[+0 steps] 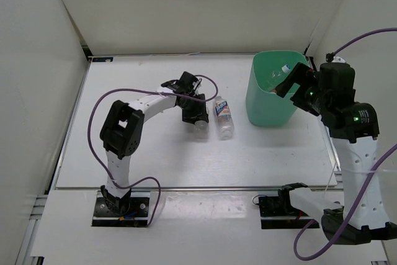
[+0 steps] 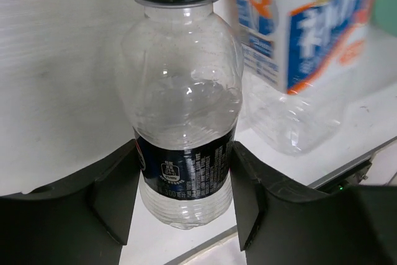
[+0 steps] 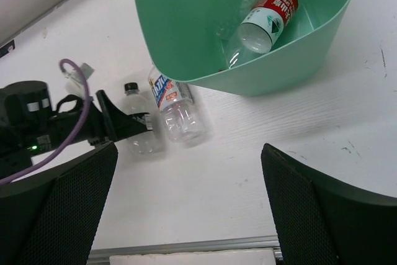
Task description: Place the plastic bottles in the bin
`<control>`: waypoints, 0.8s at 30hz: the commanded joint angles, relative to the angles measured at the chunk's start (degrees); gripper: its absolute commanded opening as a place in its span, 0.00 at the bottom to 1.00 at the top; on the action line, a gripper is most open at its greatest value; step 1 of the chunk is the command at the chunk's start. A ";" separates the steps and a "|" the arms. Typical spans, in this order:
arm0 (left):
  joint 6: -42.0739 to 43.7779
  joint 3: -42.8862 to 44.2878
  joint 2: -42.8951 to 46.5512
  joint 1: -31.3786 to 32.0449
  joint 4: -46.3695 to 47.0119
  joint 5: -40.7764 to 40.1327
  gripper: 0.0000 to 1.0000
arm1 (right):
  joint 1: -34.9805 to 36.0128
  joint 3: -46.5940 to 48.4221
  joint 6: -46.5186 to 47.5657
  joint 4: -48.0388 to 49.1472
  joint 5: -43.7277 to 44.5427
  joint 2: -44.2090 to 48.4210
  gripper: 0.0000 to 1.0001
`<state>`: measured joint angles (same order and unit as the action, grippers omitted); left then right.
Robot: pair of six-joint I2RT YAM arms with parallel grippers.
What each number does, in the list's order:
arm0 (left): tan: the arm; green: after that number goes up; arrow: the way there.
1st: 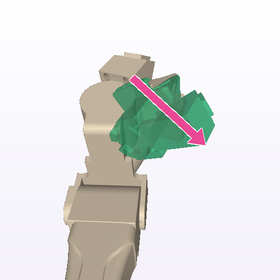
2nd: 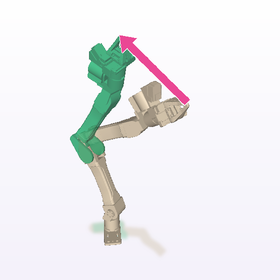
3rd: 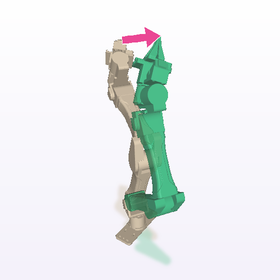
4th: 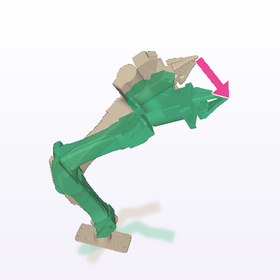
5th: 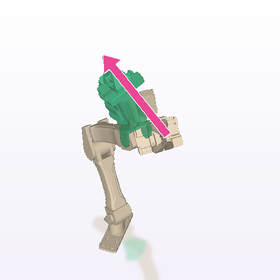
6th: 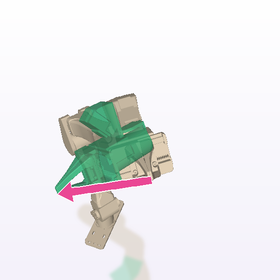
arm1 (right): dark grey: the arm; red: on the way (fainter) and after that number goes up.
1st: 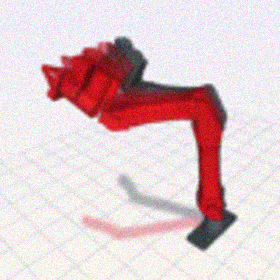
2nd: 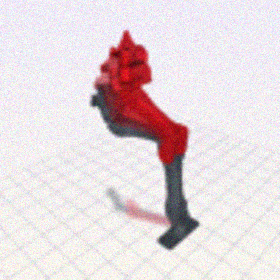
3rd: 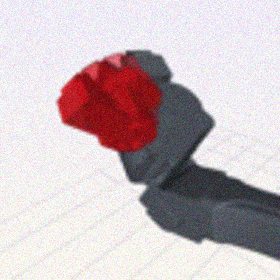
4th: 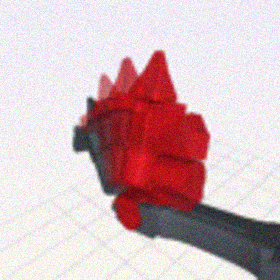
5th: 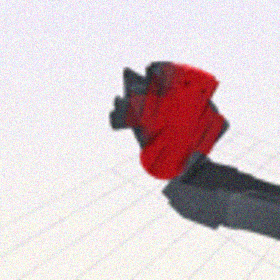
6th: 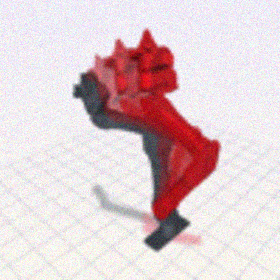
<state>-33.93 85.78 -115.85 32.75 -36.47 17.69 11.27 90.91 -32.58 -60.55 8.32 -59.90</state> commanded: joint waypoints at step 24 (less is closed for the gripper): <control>-0.26 61.35 -19.94 14.44 25.66 1.55 1.00 | 0.16 8.05 -3.73 -3.61 10.05 5.41 1.00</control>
<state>-33.36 146.82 -138.47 45.39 -14.26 17.74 11.27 96.95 -39.33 -64.62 16.69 -54.98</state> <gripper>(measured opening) 0.938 0.998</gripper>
